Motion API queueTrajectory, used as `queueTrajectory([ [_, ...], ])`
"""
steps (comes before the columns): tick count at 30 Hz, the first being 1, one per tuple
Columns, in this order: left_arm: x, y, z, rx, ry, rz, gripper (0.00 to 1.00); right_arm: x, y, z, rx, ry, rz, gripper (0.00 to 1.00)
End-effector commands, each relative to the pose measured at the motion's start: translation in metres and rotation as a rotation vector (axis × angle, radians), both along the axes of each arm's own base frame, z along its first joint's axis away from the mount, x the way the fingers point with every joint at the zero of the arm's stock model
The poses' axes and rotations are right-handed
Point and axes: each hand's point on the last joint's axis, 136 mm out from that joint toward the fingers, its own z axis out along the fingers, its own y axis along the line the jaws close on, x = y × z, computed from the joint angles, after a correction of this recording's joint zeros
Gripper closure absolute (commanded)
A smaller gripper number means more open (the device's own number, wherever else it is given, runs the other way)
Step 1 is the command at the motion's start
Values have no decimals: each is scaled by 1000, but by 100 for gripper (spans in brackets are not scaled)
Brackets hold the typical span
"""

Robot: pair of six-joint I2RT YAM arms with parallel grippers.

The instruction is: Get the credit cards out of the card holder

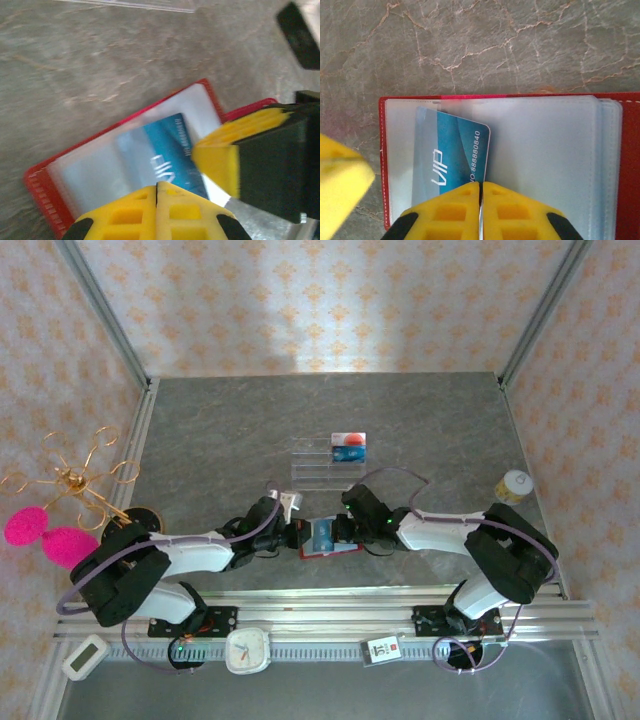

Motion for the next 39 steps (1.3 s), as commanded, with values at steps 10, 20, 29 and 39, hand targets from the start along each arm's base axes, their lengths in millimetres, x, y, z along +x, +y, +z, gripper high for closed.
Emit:
queueTrajectory([
  [10,-8,10,-50,127,106,2,100,1,1,-7,54,40,9,75],
  [20,-14,7,-56,131,124,-17,100,5,-4,-11,34,44,-26,90],
  [29,-6,4,-45,83,107,-8,100,11,-60,5,-7,-23,-166,100],
  [39,35,-23,126,-355,-267,-30,71,32,-49,143,251,-406,-127,100],
])
